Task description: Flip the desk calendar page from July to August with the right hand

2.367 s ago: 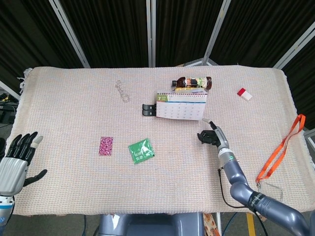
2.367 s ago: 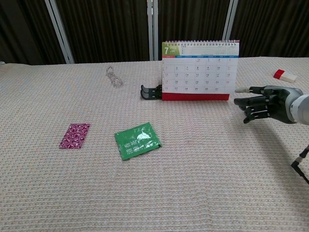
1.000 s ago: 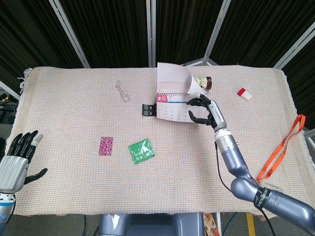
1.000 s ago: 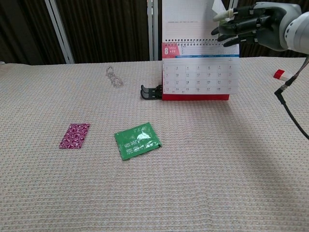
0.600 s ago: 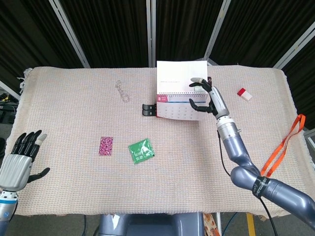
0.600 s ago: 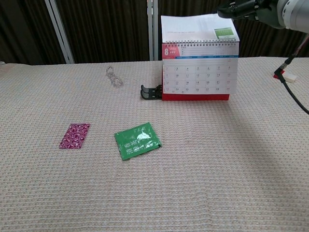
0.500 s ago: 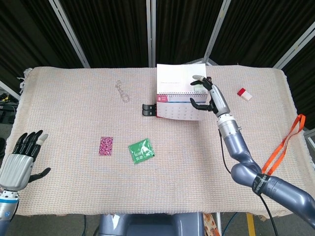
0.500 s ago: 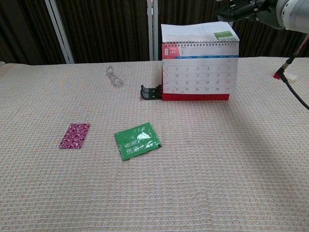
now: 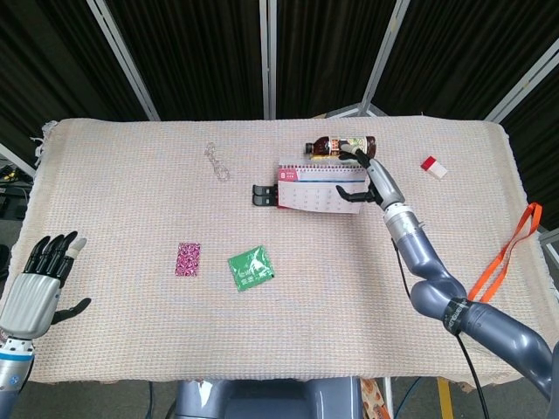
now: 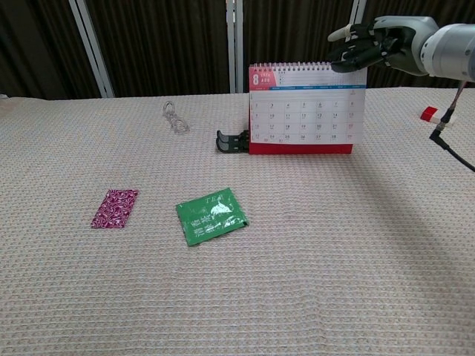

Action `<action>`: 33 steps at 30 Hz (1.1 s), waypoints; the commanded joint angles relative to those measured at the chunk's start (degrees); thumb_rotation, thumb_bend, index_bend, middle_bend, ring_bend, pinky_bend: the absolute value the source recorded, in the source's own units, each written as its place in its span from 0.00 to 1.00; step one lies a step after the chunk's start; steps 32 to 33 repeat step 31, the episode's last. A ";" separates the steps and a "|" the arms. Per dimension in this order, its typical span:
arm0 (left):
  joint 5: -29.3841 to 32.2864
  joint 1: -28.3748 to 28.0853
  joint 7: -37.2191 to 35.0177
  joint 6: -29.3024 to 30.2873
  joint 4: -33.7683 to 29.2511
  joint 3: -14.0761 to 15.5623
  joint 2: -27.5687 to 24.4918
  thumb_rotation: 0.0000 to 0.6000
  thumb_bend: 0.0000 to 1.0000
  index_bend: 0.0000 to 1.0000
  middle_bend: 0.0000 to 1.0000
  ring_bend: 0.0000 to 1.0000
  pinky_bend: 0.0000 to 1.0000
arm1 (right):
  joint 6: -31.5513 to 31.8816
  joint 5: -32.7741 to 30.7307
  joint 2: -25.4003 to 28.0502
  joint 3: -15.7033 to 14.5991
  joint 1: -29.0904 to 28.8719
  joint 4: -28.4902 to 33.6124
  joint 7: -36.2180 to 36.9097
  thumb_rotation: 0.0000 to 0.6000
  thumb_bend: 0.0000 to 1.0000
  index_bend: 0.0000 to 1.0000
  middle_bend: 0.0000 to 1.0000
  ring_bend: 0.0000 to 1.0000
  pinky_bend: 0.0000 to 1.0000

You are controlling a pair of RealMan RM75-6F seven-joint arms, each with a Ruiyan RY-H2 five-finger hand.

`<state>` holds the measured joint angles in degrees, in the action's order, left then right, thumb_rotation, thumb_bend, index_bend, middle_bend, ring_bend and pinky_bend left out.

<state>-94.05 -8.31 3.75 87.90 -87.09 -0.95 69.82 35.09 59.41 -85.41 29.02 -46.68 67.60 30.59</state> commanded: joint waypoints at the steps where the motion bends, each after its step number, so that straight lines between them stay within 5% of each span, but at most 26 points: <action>1: -0.06 0.03 0.01 0.10 -0.01 0.02 0.01 1.00 0.09 0.00 0.00 0.00 0.00 | 0.14 1.45 -1.51 -0.22 -0.74 -2.19 1.68 1.00 0.29 0.15 0.16 0.05 0.00; 8: 0.56 0.11 -0.71 0.26 0.25 -0.28 -0.16 1.00 0.09 0.00 0.00 0.00 0.00 | 6.90 8.51 -1.87 -0.10 -0.66 -1.43 4.63 1.00 0.29 0.15 0.12 0.00 0.00; 11: 1.12 0.16 -1.42 0.01 0.70 -0.34 -0.23 1.00 0.09 0.00 0.00 0.00 0.00 | 17.92 17.86 2.72 -5.54 5.51 4.91 0.37 1.00 0.29 0.14 0.11 0.00 0.00; 17: 0.32 0.20 -0.62 0.26 1.02 0.08 0.26 1.00 0.09 0.00 0.00 0.00 0.00 | 31.46 23.74 8.41 -11.62 14.70 10.89 -6.75 1.00 0.28 0.12 0.07 0.00 0.00; 25: -0.06 1.03 0.69 0.85 1.41 0.90 0.73 1.00 0.09 0.00 0.00 0.00 0.00 | 40.22 28.30 10.79 -22.85 25.31 11.10 -24.17 1.00 0.25 0.01 0.00 0.00 0.00; 33: -0.19 1.40 0.97 0.72 2.16 1.48 1.21 1.00 0.09 0.00 0.00 0.00 0.00 | 45.40 29.20 8.54 -26.47 30.47 8.27 -30.45 1.00 0.25 0.00 0.00 0.00 0.00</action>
